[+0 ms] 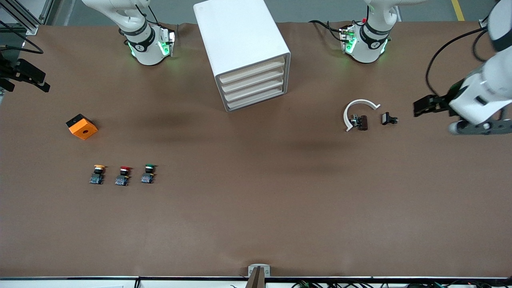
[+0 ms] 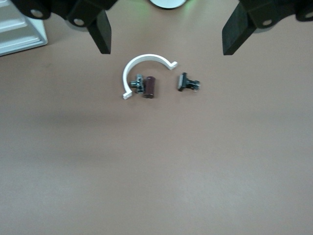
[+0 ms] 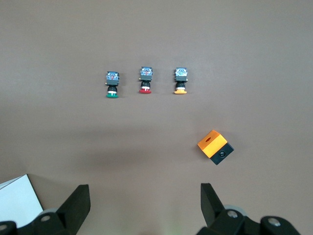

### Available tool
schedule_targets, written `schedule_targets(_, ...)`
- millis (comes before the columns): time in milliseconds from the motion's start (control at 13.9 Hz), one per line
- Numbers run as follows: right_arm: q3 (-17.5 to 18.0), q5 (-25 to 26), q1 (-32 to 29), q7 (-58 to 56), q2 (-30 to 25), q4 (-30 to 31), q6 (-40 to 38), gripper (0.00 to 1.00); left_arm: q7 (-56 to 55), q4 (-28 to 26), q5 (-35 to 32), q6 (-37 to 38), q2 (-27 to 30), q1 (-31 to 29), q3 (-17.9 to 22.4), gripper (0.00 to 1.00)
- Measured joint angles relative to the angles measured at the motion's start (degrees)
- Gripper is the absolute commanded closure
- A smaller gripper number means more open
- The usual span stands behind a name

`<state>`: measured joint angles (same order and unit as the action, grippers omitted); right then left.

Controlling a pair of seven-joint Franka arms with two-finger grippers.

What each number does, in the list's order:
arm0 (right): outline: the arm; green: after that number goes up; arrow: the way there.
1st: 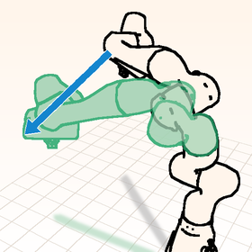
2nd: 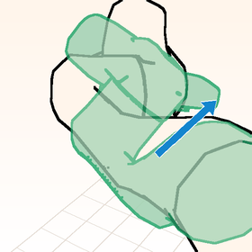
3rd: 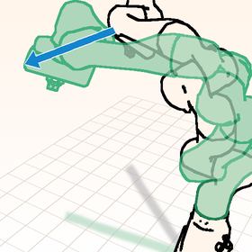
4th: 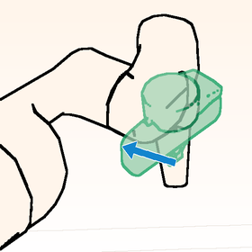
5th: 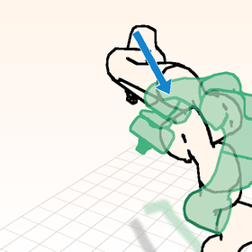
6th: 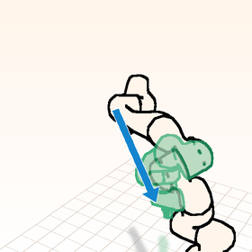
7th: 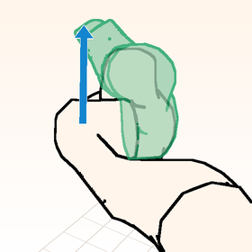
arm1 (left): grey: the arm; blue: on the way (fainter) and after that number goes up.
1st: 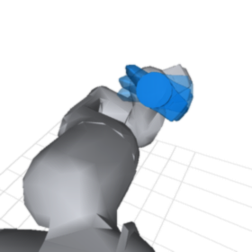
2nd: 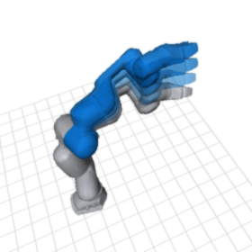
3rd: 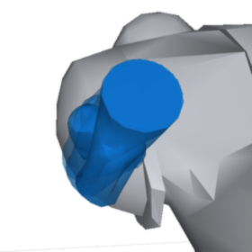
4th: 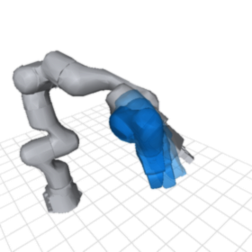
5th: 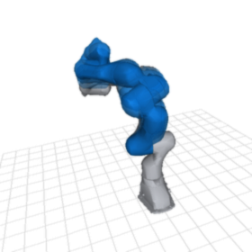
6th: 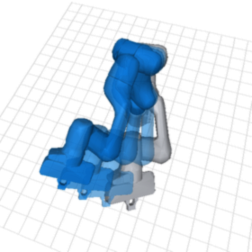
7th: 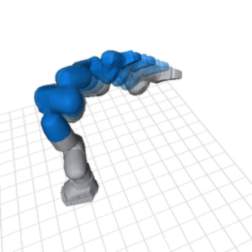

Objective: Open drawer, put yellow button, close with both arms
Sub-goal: 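Reach the left gripper to the drawer while the right gripper reaches the buttons, then grasp the drawer handle with the left gripper while the right grasps yellow button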

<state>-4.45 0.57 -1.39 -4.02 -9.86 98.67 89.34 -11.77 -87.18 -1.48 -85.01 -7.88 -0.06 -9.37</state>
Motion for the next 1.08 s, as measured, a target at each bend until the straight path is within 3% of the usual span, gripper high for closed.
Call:
schedule_targets(646, -0.1, 0.2, 0.0, 0.0, 4.1, -0.1, 0.7, 0.00, -48.3, 1.1, 0.7, -0.5, -13.8, 16.8, -0.5, 0.00)
schedule_targets(1076, -0.2, 3.0, 0.0, 0.0, 15.6, -5.1, 2.4, 0.00, -87.5, 2.3, 12.8, -0.5, -23.4, 19.0, -0.4, 0.00)
